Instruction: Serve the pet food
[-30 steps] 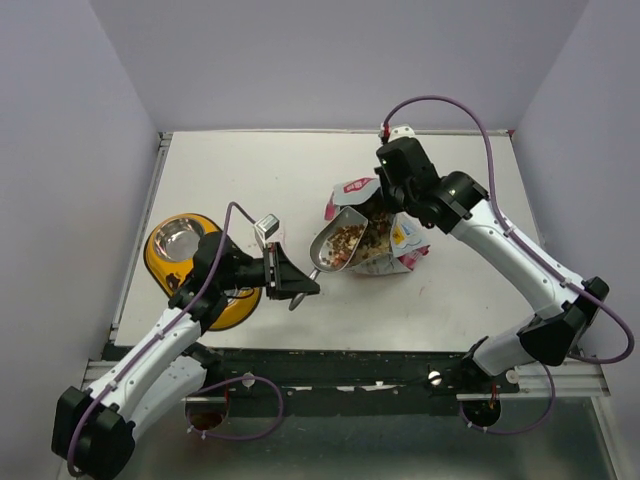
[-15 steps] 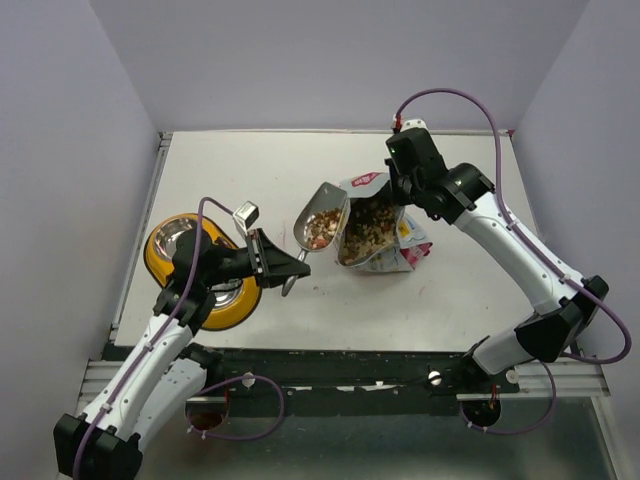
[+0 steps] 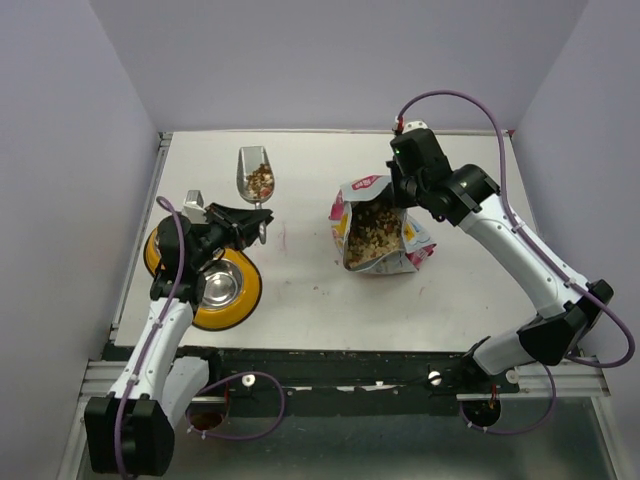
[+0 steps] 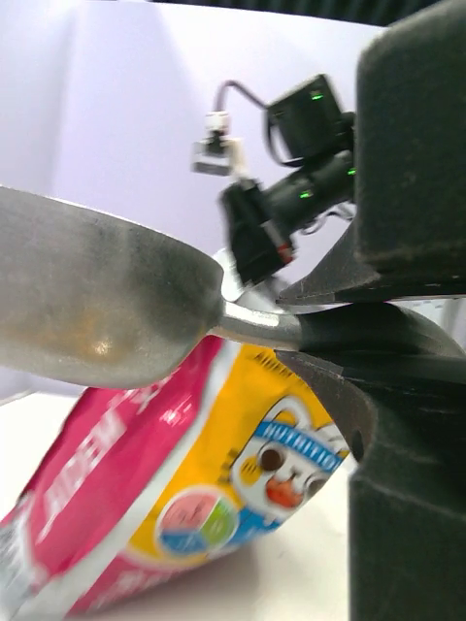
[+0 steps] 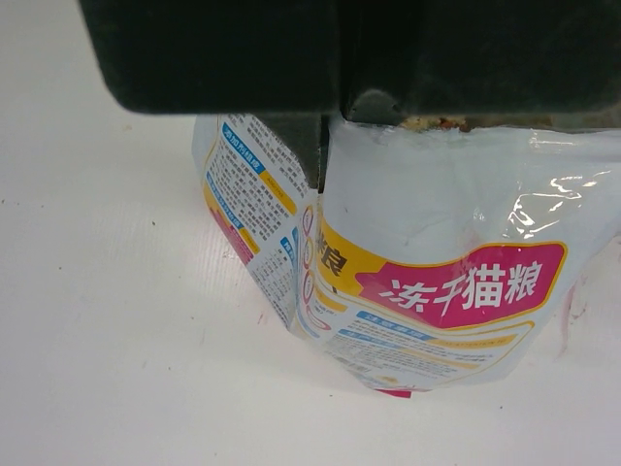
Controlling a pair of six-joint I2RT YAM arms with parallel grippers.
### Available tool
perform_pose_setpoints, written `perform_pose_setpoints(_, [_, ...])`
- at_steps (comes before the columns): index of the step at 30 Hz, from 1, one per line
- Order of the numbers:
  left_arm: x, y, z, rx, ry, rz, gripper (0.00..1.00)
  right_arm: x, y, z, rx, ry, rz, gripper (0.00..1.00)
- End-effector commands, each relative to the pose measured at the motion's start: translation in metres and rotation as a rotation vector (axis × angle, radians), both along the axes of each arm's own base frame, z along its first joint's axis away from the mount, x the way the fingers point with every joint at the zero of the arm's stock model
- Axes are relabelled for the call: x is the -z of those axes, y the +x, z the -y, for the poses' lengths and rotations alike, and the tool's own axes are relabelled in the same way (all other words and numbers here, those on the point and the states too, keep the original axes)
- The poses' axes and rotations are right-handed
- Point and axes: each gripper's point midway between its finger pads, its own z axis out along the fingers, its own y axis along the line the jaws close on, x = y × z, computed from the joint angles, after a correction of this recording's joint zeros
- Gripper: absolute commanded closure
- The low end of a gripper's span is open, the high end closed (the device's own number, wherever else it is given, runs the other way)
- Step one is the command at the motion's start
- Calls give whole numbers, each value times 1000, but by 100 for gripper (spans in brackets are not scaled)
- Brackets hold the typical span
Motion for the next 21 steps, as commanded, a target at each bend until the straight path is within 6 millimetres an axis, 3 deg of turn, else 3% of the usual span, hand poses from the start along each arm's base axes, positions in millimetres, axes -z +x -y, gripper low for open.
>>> perform_pose_setpoints(1, [7, 17, -51, -220, 8, 66, 100, -29, -8, 9, -4, 54, 68, 99])
perform_pose_setpoints(9, [64, -1, -109, -472, -2, -42, 100, -20, -12, 2, -42, 76, 52, 99])
perform_pose_setpoints(15, [116, -19, -131, -622, -104, -211, 100, -19, -14, -5, -69, 104, 38, 99])
perform_pose_setpoints(21, [141, -26, -138, -675, -138, -333, 100, -18, -19, -7, -84, 123, 32, 99])
